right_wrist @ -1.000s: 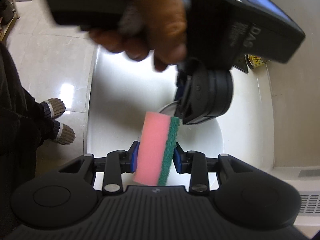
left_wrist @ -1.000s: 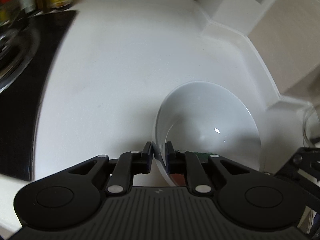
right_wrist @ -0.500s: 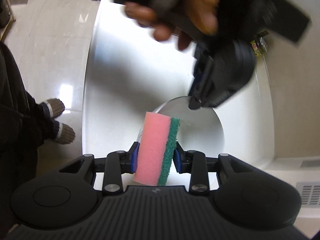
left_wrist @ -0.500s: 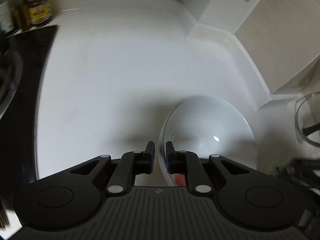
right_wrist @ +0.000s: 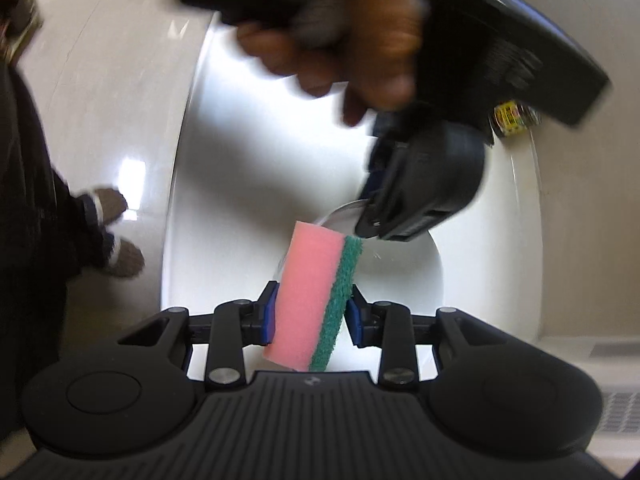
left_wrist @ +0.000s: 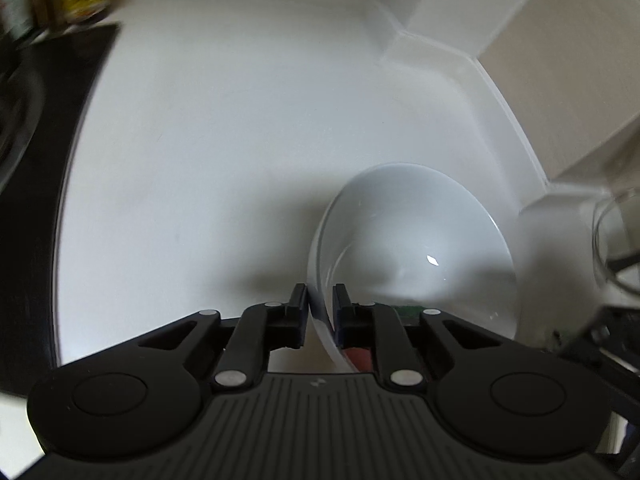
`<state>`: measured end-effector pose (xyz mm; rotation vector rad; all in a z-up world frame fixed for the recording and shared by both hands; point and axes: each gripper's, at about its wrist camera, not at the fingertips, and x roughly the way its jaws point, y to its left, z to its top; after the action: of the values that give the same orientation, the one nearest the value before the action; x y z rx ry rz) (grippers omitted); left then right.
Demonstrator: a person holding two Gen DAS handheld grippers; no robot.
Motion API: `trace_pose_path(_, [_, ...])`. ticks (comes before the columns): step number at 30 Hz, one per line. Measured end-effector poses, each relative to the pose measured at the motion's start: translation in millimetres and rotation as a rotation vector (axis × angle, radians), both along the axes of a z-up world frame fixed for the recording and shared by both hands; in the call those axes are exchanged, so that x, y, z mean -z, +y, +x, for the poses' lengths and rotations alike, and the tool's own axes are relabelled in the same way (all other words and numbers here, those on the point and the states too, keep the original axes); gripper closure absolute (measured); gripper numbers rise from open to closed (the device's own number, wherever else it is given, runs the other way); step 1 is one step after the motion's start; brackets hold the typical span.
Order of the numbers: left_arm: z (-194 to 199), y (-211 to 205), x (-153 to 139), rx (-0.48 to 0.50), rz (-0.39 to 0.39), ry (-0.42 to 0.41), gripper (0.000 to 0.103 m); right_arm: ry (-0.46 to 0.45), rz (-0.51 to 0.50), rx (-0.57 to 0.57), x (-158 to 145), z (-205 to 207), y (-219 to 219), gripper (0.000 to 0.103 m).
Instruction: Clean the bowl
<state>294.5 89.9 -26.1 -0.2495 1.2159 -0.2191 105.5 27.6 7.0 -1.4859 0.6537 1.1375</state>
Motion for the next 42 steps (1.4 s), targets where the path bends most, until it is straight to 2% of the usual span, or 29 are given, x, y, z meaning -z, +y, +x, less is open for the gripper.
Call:
trace_pose_path(2, [11, 2, 0, 0.004, -0.007, 0.009, 0.092, -0.019, -0.003, 0.005, 4, 0, 3, 0.074])
trace_pose_path(4, [21, 3, 0, 0.007, -0.014, 0.018, 0.090, 0.014, 0.020, 0.056, 4, 6, 5, 0.074])
trace_pose_path(8, [-1, 6, -9, -0.052, -0.011, 0.000, 0.088, 0.078, 0.062, 0.140, 2, 17, 4, 0.073])
trace_pose_path(12, [-32, 2, -11, -0.109, 0.005, -0.042, 0.085, 0.079, 0.054, 0.141, -4, 19, 6, 0.073])
trace_pose_path(16, [-37, 4, -7, -0.154, 0.006, -0.048, 0.088, 0.069, 0.039, 0.130, -9, 18, 12, 0.073])
trace_pose_path(19, [-27, 3, -6, -0.098, 0.024, -0.057, 0.090, 0.059, 0.032, 0.112, -12, 16, 15, 0.073])
trace_pose_path(20, [-20, 2, -7, -0.052, 0.036, -0.058, 0.090, 0.051, 0.028, 0.098, -11, 14, 14, 0.073])
trace_pose_path(25, [9, -7, -5, 0.076, 0.076, -0.050, 0.091, -0.057, -0.029, -0.041, 10, -5, 1, 0.073])
trace_pose_path(28, [16, -6, -4, 0.062, 0.059, -0.041, 0.090, -0.062, -0.023, -0.020, 14, -4, -1, 0.073])
trace_pose_path(31, [6, 0, -6, -0.013, 0.038, -0.052, 0.085, -0.036, -0.005, 0.021, 26, -5, 1, 0.073])
trace_pose_path(35, [-26, 7, -12, -0.135, -0.002, -0.094, 0.083, -0.017, 0.007, 0.039, 19, 6, -4, 0.073])
trace_pose_path(38, [-45, 1, -8, -0.174, 0.010, -0.123, 0.081, -0.027, 0.011, 0.033, 16, 10, -7, 0.073])
trace_pose_path(40, [-44, 2, -3, -0.196, -0.010, -0.110, 0.081, -0.033, 0.014, 0.028, 17, 9, -7, 0.073])
trace_pose_path(42, [-37, 4, -2, -0.174, -0.010, -0.100, 0.083, -0.033, 0.022, 0.026, 18, 8, -7, 0.073])
